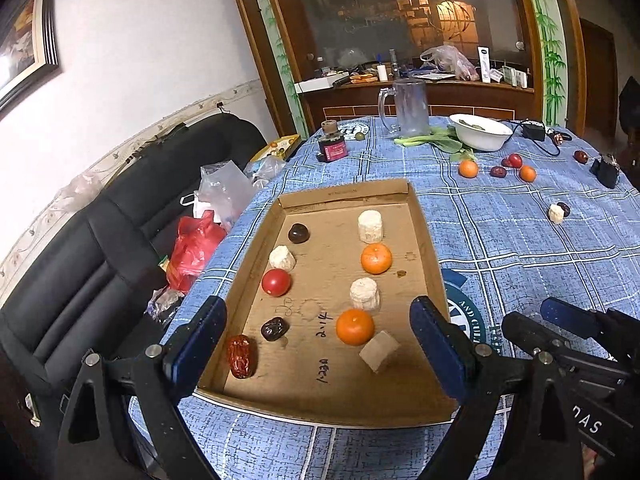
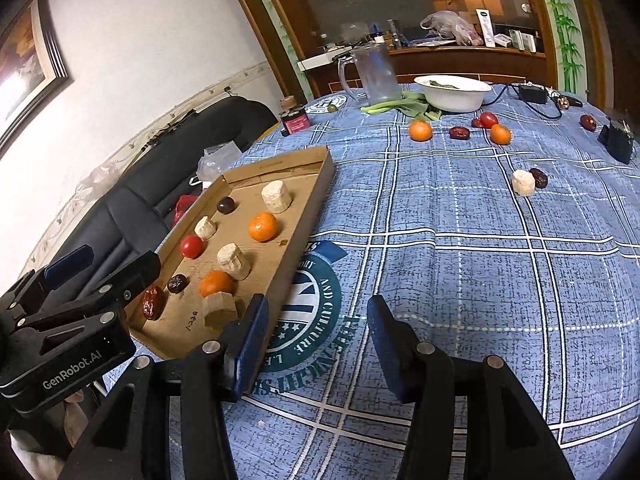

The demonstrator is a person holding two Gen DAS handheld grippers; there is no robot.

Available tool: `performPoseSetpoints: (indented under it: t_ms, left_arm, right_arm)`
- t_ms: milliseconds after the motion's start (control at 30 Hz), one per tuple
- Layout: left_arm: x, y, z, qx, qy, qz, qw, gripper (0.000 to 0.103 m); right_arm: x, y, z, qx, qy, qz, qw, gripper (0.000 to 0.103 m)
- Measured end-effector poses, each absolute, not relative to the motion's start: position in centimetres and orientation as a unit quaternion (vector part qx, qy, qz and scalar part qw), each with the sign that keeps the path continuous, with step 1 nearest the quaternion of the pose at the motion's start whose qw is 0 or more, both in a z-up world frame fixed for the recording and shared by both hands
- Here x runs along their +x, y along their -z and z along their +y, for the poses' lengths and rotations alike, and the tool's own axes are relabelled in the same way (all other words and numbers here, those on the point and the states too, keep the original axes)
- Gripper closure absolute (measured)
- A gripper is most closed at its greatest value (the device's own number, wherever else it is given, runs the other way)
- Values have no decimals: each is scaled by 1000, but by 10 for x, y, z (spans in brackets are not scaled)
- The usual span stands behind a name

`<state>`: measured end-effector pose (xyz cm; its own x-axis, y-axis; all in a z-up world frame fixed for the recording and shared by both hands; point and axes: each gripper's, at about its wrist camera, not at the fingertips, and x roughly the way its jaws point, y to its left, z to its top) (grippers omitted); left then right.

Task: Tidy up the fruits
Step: 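Withdraw both grippers from the box back toward the fruit row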

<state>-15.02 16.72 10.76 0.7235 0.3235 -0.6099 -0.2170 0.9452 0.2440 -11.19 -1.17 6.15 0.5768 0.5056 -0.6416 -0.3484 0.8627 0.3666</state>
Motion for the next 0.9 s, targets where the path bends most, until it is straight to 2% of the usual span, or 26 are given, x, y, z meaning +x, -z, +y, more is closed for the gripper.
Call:
performPoseSetpoints:
  t_ms: [900]
  left_arm:
    - [-147, -101, 168, 78, -138, 351, 923, 11]
  right_arm:
    - [-109, -55, -14, 102, -240, 401, 878, 47]
